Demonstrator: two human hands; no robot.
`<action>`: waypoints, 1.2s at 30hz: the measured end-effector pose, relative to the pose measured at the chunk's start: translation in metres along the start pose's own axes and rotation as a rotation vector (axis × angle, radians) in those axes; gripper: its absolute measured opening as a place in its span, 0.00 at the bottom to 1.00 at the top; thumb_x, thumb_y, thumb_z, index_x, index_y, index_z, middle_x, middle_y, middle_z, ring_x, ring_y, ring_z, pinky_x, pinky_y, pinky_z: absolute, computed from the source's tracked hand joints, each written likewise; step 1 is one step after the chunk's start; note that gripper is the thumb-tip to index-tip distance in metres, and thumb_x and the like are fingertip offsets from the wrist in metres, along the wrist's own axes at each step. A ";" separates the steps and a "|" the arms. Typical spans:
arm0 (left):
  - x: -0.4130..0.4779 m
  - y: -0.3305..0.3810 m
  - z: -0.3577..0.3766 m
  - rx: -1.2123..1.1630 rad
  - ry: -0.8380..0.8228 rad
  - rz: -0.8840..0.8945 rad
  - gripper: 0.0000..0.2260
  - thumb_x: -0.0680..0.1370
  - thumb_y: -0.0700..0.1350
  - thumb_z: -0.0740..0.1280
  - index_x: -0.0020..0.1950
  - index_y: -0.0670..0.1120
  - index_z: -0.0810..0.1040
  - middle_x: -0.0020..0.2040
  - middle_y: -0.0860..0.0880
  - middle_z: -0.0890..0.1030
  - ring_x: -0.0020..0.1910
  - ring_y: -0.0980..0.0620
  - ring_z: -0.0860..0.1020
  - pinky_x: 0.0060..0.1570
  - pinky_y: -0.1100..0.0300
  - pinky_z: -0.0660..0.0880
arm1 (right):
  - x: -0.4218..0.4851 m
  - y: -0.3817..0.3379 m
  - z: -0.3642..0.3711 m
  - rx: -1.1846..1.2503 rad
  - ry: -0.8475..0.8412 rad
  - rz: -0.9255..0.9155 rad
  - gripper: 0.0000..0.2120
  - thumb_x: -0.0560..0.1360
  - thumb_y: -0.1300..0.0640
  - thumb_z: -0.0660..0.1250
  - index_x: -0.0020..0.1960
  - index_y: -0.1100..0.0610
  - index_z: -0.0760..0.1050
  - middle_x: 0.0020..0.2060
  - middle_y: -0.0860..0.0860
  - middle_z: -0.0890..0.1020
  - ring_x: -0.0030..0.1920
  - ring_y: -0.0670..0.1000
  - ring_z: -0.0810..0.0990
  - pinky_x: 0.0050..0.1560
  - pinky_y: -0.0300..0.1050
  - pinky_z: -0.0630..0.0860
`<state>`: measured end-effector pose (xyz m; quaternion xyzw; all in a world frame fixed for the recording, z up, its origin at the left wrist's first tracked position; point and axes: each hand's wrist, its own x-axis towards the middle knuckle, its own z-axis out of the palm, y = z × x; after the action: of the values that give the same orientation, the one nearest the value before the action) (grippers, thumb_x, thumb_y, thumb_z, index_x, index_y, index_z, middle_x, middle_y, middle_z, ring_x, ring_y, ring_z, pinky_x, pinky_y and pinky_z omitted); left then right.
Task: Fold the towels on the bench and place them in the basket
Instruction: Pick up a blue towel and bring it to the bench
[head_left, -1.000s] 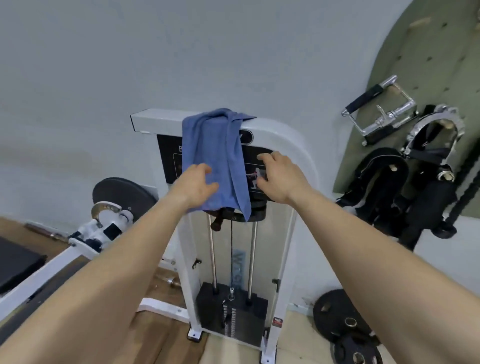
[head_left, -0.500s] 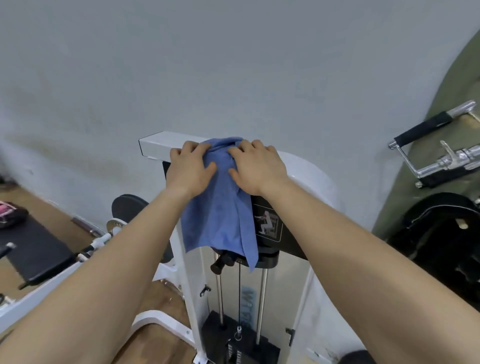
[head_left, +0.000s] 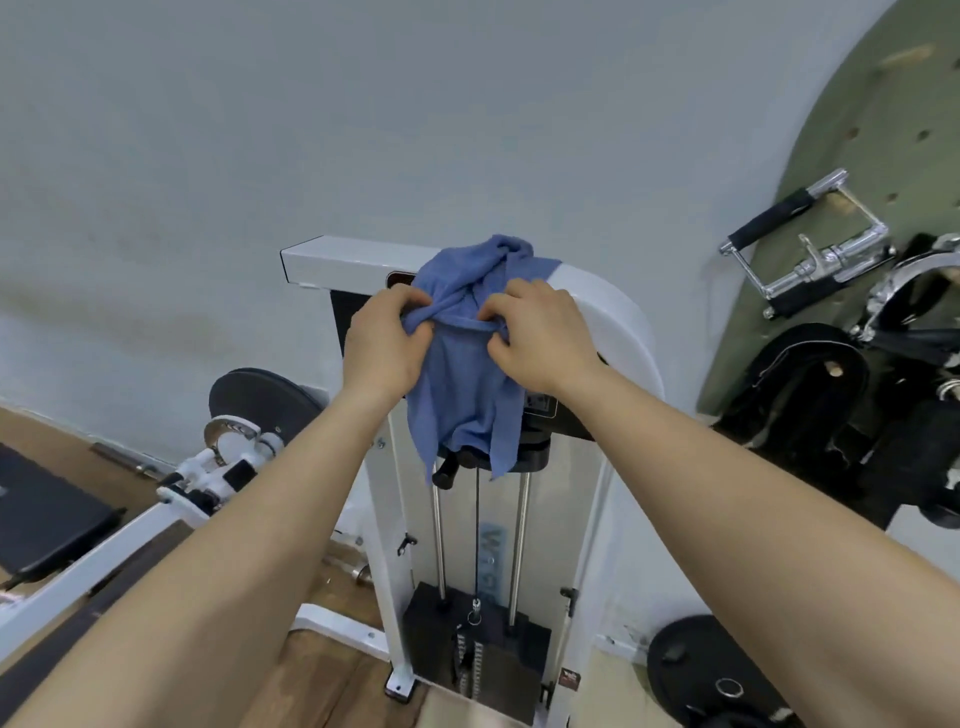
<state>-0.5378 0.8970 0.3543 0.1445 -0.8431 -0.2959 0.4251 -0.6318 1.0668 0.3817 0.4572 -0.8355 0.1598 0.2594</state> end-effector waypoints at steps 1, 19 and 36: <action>-0.008 -0.002 -0.006 -0.051 -0.016 -0.018 0.08 0.76 0.41 0.68 0.52 0.51 0.80 0.49 0.53 0.82 0.48 0.53 0.79 0.48 0.59 0.75 | -0.012 -0.004 -0.002 0.006 -0.011 0.014 0.11 0.75 0.56 0.63 0.54 0.50 0.80 0.47 0.50 0.79 0.48 0.56 0.75 0.46 0.50 0.69; -0.210 0.036 -0.115 -0.004 -0.129 -0.211 0.15 0.74 0.36 0.65 0.46 0.57 0.81 0.45 0.58 0.83 0.45 0.57 0.81 0.46 0.60 0.78 | -0.175 -0.107 -0.024 0.417 -0.376 0.069 0.20 0.76 0.49 0.65 0.68 0.49 0.74 0.56 0.47 0.78 0.50 0.47 0.77 0.56 0.50 0.77; -0.513 0.070 -0.363 0.214 -0.144 -0.649 0.12 0.72 0.39 0.74 0.49 0.53 0.78 0.40 0.54 0.81 0.36 0.61 0.76 0.40 0.66 0.73 | -0.341 -0.393 -0.031 0.811 -1.016 -0.368 0.10 0.69 0.58 0.71 0.39 0.59 0.70 0.33 0.51 0.72 0.35 0.48 0.71 0.38 0.47 0.67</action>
<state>0.0604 1.0694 0.2417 0.4275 -0.8073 -0.3352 0.2307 -0.1377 1.1066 0.2211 0.6715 -0.6363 0.1793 -0.3347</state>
